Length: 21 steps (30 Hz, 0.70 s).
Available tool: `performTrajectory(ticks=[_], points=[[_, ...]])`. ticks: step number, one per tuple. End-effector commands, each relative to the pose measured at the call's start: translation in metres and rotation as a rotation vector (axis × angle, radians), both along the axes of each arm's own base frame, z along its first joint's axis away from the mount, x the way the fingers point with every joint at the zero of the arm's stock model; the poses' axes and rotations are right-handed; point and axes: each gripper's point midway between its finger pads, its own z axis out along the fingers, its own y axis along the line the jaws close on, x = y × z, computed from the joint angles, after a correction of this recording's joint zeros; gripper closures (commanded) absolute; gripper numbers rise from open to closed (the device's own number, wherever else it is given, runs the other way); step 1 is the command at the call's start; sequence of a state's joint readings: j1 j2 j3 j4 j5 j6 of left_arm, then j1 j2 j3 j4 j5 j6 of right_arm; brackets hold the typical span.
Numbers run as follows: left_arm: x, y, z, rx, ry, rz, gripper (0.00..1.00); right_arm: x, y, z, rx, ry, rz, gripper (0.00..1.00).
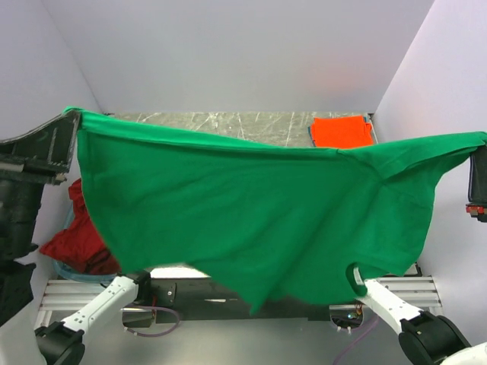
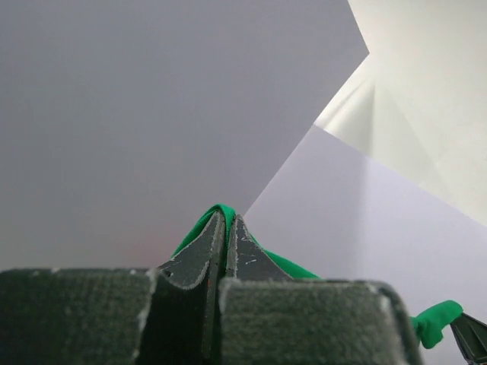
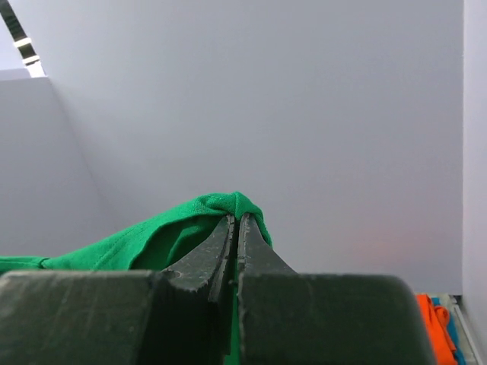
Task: Fold and stack the t-shirts
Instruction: Flatten the tshirt out
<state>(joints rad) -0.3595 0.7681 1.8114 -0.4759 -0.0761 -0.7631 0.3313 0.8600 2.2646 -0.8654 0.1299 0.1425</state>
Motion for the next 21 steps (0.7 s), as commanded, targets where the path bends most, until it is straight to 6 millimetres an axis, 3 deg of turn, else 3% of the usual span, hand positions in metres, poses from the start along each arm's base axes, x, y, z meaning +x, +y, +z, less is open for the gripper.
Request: performTrajectory(ticks=[1,2,4,6,7,9,11,12,13,14,15,16,17,18,19,20,21], points=[[0.052,-0.011,-0.017,0.058,0.092,0.054,0.99,0.013,-0.01,0.011,-0.01,-0.027,-0.09,1.0],[0.067,-0.014,-0.028,0.067,0.13,0.064,0.99,0.024,-0.012,0.007,-0.009,-0.001,-0.118,1.0],[0.107,-0.018,-0.052,0.091,0.219,0.121,0.99,0.066,-0.015,-0.012,-0.026,0.096,-0.21,1.0],[0.159,-0.027,-0.099,0.14,0.358,0.171,0.99,0.103,-0.017,-0.032,-0.047,0.179,-0.287,1.0],[0.179,-0.023,-0.119,0.145,0.418,0.23,0.99,0.131,-0.022,-0.054,-0.055,0.249,-0.372,1.0],[0.229,-0.027,-0.183,0.206,0.576,0.31,0.99,0.174,-0.019,-0.087,-0.119,0.353,-0.445,1.0],[0.262,-0.024,-0.237,0.261,0.689,0.394,0.99,0.221,-0.009,-0.134,-0.23,0.468,-0.464,1.0],[0.29,-0.03,-0.27,0.307,0.745,0.416,0.99,0.253,0.002,-0.16,-0.279,0.525,-0.443,1.0],[0.304,-0.028,-0.296,0.332,0.791,0.456,0.99,0.278,0.016,-0.197,-0.328,0.6,-0.382,1.0],[0.319,-0.031,-0.315,0.361,0.824,0.457,0.94,0.296,0.02,-0.22,-0.357,0.649,-0.35,1.0],[0.346,-0.035,-0.368,0.422,0.93,0.452,0.91,0.327,0.031,-0.263,-0.414,0.744,-0.305,0.99],[0.362,-0.039,-0.377,0.434,0.955,0.441,0.88,0.346,0.043,-0.291,-0.435,0.779,-0.245,0.99],[0.376,-0.039,-0.397,0.448,1.003,0.451,0.82,0.362,0.051,-0.312,-0.453,0.813,-0.209,0.96],[0.394,-0.039,-0.456,0.505,1.133,0.459,0.7,0.389,0.062,-0.361,-0.498,0.907,-0.158,0.89],[0.404,-0.041,-0.455,0.517,1.172,0.462,0.5,0.402,0.067,-0.371,-0.499,0.943,-0.147,0.73],[0.409,-0.042,-0.471,0.533,1.218,0.467,0.2,0.413,0.066,-0.386,-0.506,0.994,-0.163,0.49],[0.417,-0.044,-0.501,0.565,1.274,0.46,0.05,0.428,0.068,-0.429,-0.531,1.1,-0.163,0.43]])
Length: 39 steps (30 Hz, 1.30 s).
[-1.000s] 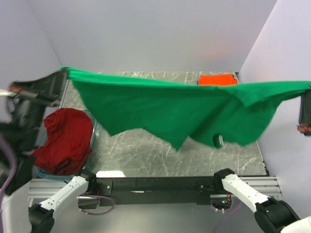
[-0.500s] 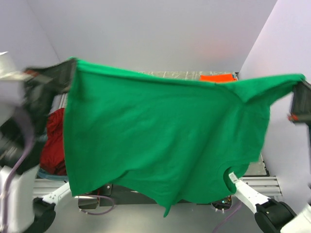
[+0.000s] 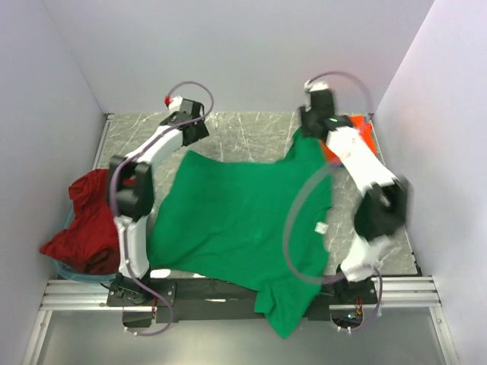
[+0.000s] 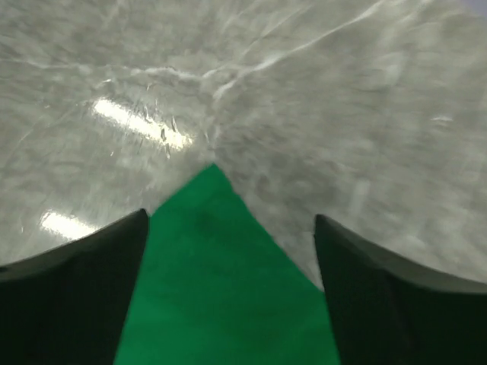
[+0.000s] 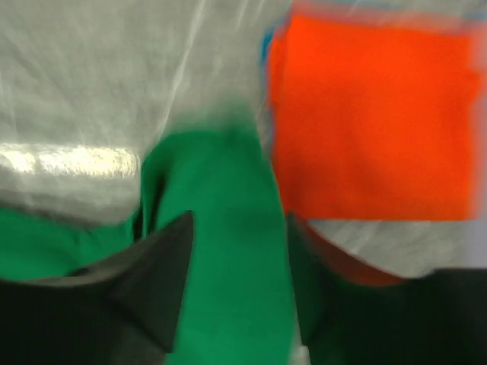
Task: Fold and stack the t-shirts
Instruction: Flatten the tshirt out
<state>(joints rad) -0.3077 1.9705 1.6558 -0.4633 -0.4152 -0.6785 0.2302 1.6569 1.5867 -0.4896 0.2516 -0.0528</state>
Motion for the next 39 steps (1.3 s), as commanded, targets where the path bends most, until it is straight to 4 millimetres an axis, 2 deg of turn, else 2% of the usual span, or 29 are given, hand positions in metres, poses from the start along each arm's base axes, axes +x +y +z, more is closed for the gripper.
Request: performTrajectory(ticks=[1,2,3,4,5,6,8,9,10,11,12,13,14,15,16,17,18,19,20,21,22,24,25,26,29,33,39], points=[[0.024,0.007,0.007,0.027,0.02,0.05,0.01,0.033,0.008,-0.025,0.008,0.092,-0.002,0.38],[0.026,0.007,0.004,0.024,0.019,0.052,0.01,0.037,0.005,-0.032,-0.004,0.112,-0.027,0.35],[0.028,0.003,0.016,-0.002,-0.027,0.037,0.0,0.037,0.002,-0.043,0.006,0.121,-0.083,0.29],[0.024,0.004,0.008,0.004,-0.009,0.037,0.0,0.037,0.001,-0.043,0.007,0.121,-0.084,0.28],[0.025,0.003,0.014,-0.006,-0.033,0.033,0.01,0.033,0.001,-0.032,0.02,0.095,-0.086,0.28],[0.021,0.004,0.025,-0.013,-0.054,0.035,0.01,0.029,0.004,-0.031,0.048,0.086,-0.083,0.27],[0.012,0.007,0.023,-0.017,-0.042,0.042,0.01,0.018,0.009,-0.036,0.081,0.093,-0.07,0.25],[0.008,0.007,0.031,-0.03,-0.055,0.04,0.01,0.009,0.01,-0.025,0.121,0.071,-0.077,0.25],[0.0,0.006,0.025,-0.039,-0.031,0.034,0.0,-0.003,0.013,-0.038,0.136,0.107,-0.077,0.25],[-0.004,0.006,0.025,-0.048,-0.031,0.035,0.01,-0.013,0.012,-0.031,0.16,0.097,-0.087,0.24],[-0.014,0.005,0.024,-0.062,-0.023,0.022,0.01,-0.03,0.016,-0.05,0.198,0.155,-0.108,0.25],[-0.019,0.005,0.023,-0.069,-0.02,0.018,0.01,-0.04,0.02,-0.056,0.225,0.177,-0.109,0.25],[-0.024,0.005,0.021,-0.078,-0.015,0.018,0.01,-0.052,0.025,-0.054,0.257,0.178,-0.097,0.24],[-0.032,0.003,0.027,-0.09,-0.022,0.009,0.01,-0.07,0.031,-0.079,0.289,0.241,-0.107,0.24],[-0.044,0.004,0.015,-0.086,0.009,0.006,0.01,-0.081,0.04,-0.085,0.328,0.272,-0.081,0.19],[-0.052,0.004,0.013,-0.088,0.015,0.008,0.01,-0.094,0.051,-0.092,0.342,0.298,-0.051,0.17],[-0.061,0.001,0.021,-0.095,-0.001,-0.006,0.0,-0.111,0.054,-0.105,0.357,0.325,-0.057,0.16],[-0.072,0.001,0.009,-0.092,0.011,-0.014,0.01,-0.12,0.058,-0.111,0.36,0.338,-0.056,0.15],[-0.081,-0.008,0.015,-0.117,-0.008,-0.044,0.01,-0.13,0.066,-0.114,0.369,0.344,-0.046,0.14],[-0.086,-0.011,0.013,-0.129,-0.009,-0.062,0.01,-0.141,0.067,-0.127,0.373,0.38,-0.06,0.14],[-0.095,-0.013,0.001,-0.137,0.006,-0.075,0.01,-0.146,0.068,-0.133,0.374,0.391,-0.068,0.13],[-0.103,-0.019,-0.007,-0.168,0.025,-0.095,0.0,-0.156,0.065,-0.147,0.369,0.422,-0.093,0.13],[-0.109,-0.017,-0.019,-0.161,0.049,-0.091,0.0,-0.158,0.063,-0.152,0.362,0.434,-0.102,0.13],[-0.11,-0.017,-0.024,-0.162,0.055,-0.087,0.01,-0.159,0.058,-0.158,0.338,0.443,-0.131,0.13],[-0.116,-0.014,-0.043,-0.148,0.097,-0.07,0.0,-0.164,0.057,-0.177,0.317,0.494,-0.127,0.13],[-0.115,-0.015,-0.055,-0.145,0.118,-0.066,0.01,-0.159,0.06,-0.189,0.311,0.516,-0.119,0.13],[-0.108,-0.014,-0.068,-0.125,0.139,-0.053,0.0,-0.144,0.048,-0.203,0.265,0.545,-0.163,0.13]])
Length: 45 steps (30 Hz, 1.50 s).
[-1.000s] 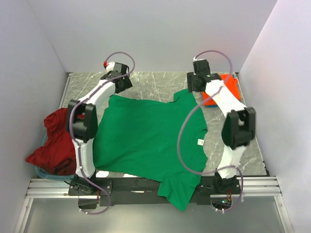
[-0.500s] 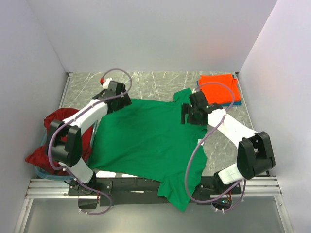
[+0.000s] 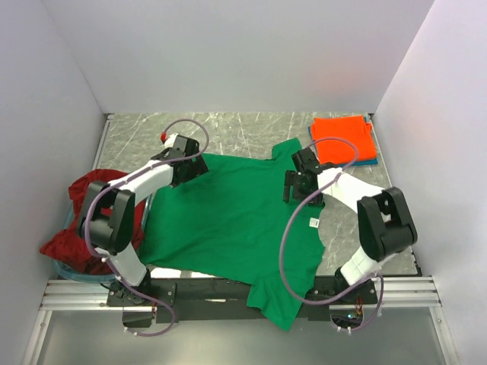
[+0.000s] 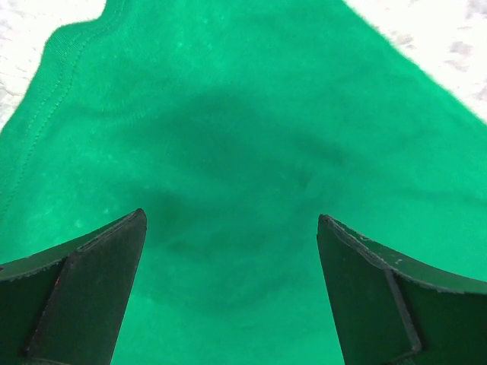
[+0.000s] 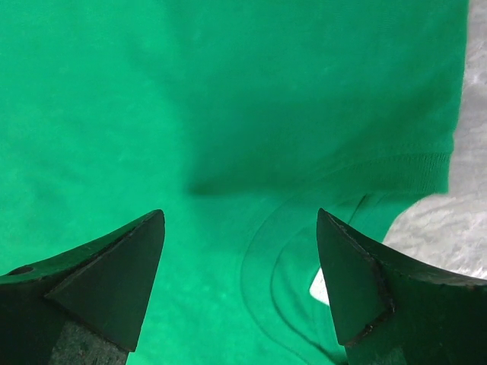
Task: Fold and stack the t-shirts
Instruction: Flatten the tshirt out
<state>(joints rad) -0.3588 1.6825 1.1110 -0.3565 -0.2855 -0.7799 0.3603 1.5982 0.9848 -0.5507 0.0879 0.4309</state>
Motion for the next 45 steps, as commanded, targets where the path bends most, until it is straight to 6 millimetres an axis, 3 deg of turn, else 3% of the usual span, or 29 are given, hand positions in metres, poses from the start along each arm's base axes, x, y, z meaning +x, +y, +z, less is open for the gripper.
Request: performTrajectory(ticks=[1,10,17,20,23,26,28,29,32,33,34,35,36,37,38,40,41,45], points=[[0.014,-0.003,-0.002,-0.008,-0.017,0.015,0.0,0.025,-0.006,0.008,-0.017,-0.044,-0.029,0.13],[0.031,-0.001,-0.019,-0.014,0.025,0.019,0.01,0.054,-0.017,-0.003,-0.069,0.002,-0.049,0.13],[0.045,-0.003,-0.033,-0.008,0.07,0.017,0.01,0.071,-0.029,-0.022,-0.104,0.081,-0.062,0.13],[0.051,-0.004,-0.037,-0.009,0.086,0.015,0.01,0.092,-0.027,-0.02,-0.087,0.078,-0.042,0.13],[0.056,-0.003,-0.042,-0.011,0.101,0.021,0.01,0.099,-0.032,-0.029,-0.099,0.128,-0.037,0.13],[0.062,0.0,-0.047,-0.015,0.116,0.026,0.01,0.122,-0.031,-0.025,-0.077,0.121,-0.026,0.13],[0.067,0.001,-0.048,-0.018,0.121,0.024,0.0,0.124,-0.034,-0.032,-0.082,0.159,-0.026,0.13],[0.068,0.001,-0.052,-0.015,0.13,0.024,0.01,0.135,-0.034,-0.026,-0.075,0.141,-0.022,0.13],[0.074,-0.001,-0.054,-0.018,0.137,0.018,0.01,0.141,-0.04,-0.032,-0.091,0.174,-0.011,0.13],[0.079,-0.004,-0.051,-0.027,0.129,0.013,0.0,0.151,-0.04,-0.024,-0.091,0.159,-0.01,0.13],[0.081,-0.005,-0.05,-0.028,0.128,0.005,0.01,0.153,-0.041,-0.031,-0.091,0.177,-0.006,0.13],[0.081,-0.005,-0.055,-0.028,0.14,0.006,0.01,0.168,-0.039,-0.022,-0.084,0.142,0.008,0.13],[0.086,-0.006,-0.051,-0.034,0.133,0.002,0.01,0.17,-0.038,-0.021,-0.077,0.151,0.016,0.13],[0.089,-0.006,-0.052,-0.034,0.135,0.001,0.0,0.172,-0.04,-0.03,-0.079,0.171,0.02,0.13],[0.09,-0.005,-0.056,-0.03,0.145,0.005,0.0,0.187,-0.038,-0.019,-0.071,0.133,0.027,0.13],[0.095,-0.006,-0.055,-0.034,0.147,0.001,0.01,0.191,-0.04,-0.026,-0.063,0.161,0.031,0.13],[0.098,-0.006,-0.056,-0.037,0.148,0.0,0.01,0.204,-0.039,-0.016,-0.06,0.122,0.039,0.13],[0.106,-0.008,-0.059,-0.048,0.154,-0.013,0.01,0.22,-0.045,-0.016,-0.04,0.096,0.054,0.12]])
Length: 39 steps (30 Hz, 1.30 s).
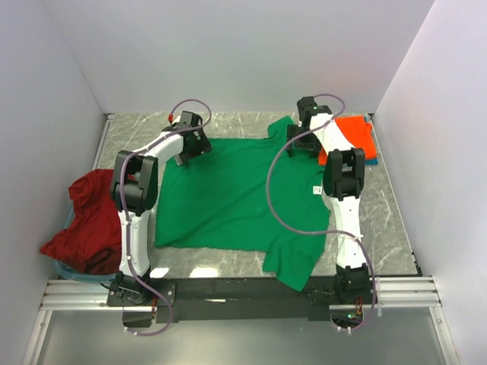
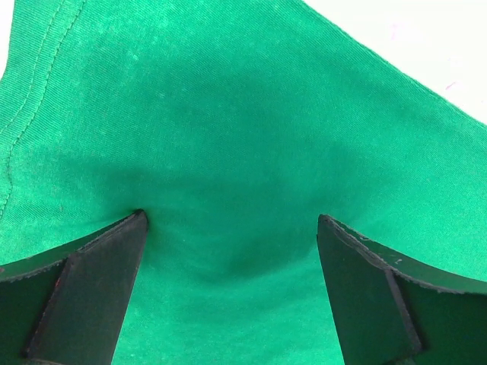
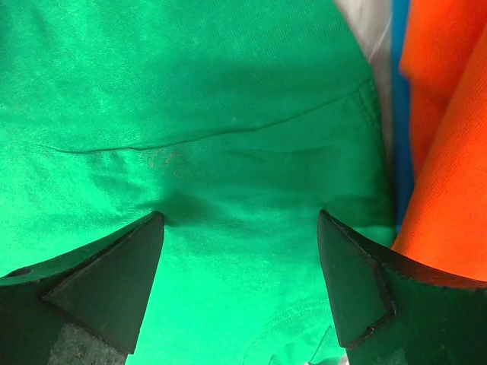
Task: Fold and stack the t-shirts
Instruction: Flatten the tshirt out, then fold the tshirt
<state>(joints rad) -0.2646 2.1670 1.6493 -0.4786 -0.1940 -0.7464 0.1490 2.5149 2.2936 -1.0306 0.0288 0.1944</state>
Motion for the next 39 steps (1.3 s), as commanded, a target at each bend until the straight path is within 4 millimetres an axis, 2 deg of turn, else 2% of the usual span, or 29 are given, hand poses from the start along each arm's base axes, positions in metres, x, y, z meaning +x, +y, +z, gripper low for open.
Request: performTrajectory(ticks=[1,5,6,10,12,15,16,18,19,20,21,22,23,24,25,26,27,28,29,30,31,33,34,36,37,39], points=[[-0.001,-0.003,-0.019,-0.02,0.065,-0.031,0.01,0.009,-0.009,0.001,0.031,-0.007,0.03,0.12],[0.011,-0.003,-0.02,-0.03,0.064,-0.036,0.0,0.028,-0.012,0.008,0.043,-0.08,0.059,0.17],[0.013,-0.004,-0.02,-0.033,0.062,-0.04,0.0,0.034,-0.014,0.01,0.039,-0.105,0.061,0.14],[0.025,-0.005,-0.019,-0.048,0.051,-0.055,0.01,0.048,-0.01,0.02,0.046,-0.163,0.086,0.12],[0.03,-0.007,-0.008,-0.061,0.035,-0.07,0.01,0.052,-0.004,0.031,0.075,-0.186,0.111,0.12],[0.036,-0.009,0.018,-0.071,-0.021,-0.084,0.01,0.052,0.0,0.058,0.06,-0.235,0.137,0.12],[0.037,-0.01,0.038,-0.08,-0.06,-0.086,0.01,0.05,0.002,0.076,0.053,-0.261,0.145,0.12],[0.035,-0.008,0.056,-0.08,-0.092,-0.09,0.01,0.045,0.004,0.095,0.044,-0.285,0.15,0.11],[0.034,-0.007,0.08,-0.086,-0.137,-0.086,0.01,0.04,0.01,0.121,0.05,-0.328,0.146,0.11],[0.026,-0.006,0.08,-0.083,-0.13,-0.085,0.01,0.028,0.01,0.115,0.049,-0.297,0.132,0.11],[0.022,-0.006,0.088,-0.093,-0.15,-0.083,0.01,0.021,0.012,0.144,0.056,-0.354,0.119,0.11],[0.016,-0.007,0.113,-0.105,-0.199,-0.089,0.01,0.012,0.018,0.149,0.068,-0.357,0.08,0.11],[0.0,-0.005,0.1,-0.103,-0.166,-0.089,0.01,-0.004,0.021,0.13,0.069,-0.312,0.067,0.11],[-0.005,-0.006,0.104,-0.114,-0.184,-0.091,0.01,-0.019,0.024,0.154,0.089,-0.355,0.056,0.11],[-0.025,-0.007,0.104,-0.119,-0.174,-0.098,0.01,-0.047,0.031,0.126,0.076,-0.281,0.034,0.11],[-0.034,-0.005,0.104,-0.119,-0.173,-0.094,0.0,-0.056,0.036,0.127,0.083,-0.303,0.028,0.11],[-0.043,-0.004,0.103,-0.123,-0.169,-0.083,0.0,-0.073,0.039,0.143,0.095,-0.341,0.019,0.11],[-0.061,-0.002,0.1,-0.123,-0.165,-0.084,0.01,-0.103,0.041,0.114,0.089,-0.267,-0.009,0.11],[-0.071,-0.001,0.1,-0.124,-0.165,-0.084,0.01,-0.119,0.054,0.11,0.103,-0.269,0.008,0.11],[-0.08,-0.001,0.098,-0.128,-0.16,-0.08,0.0,-0.134,0.058,0.12,0.124,-0.299,0.009,0.11],[-0.097,0.001,0.096,-0.13,-0.163,-0.083,0.01,-0.161,0.057,0.094,0.122,-0.233,-0.014,0.11],[-0.113,0.002,0.093,-0.142,-0.161,-0.079,0.01,-0.186,0.066,0.089,0.171,-0.221,-0.016,0.11],[-0.127,0.006,0.09,-0.148,-0.163,-0.078,0.01,-0.206,0.062,0.069,0.17,-0.165,-0.039,0.11],[-0.141,0.007,0.085,-0.163,-0.157,-0.068,0.01,-0.219,0.062,0.06,0.181,-0.157,-0.04,0.11],[-0.153,0.01,0.079,-0.165,-0.144,-0.065,0.0,-0.23,0.056,0.046,0.163,-0.126,-0.045,0.11],[-0.162,0.009,0.076,-0.184,-0.142,-0.066,0.01,-0.236,0.047,0.034,0.121,-0.102,-0.056,0.11]])
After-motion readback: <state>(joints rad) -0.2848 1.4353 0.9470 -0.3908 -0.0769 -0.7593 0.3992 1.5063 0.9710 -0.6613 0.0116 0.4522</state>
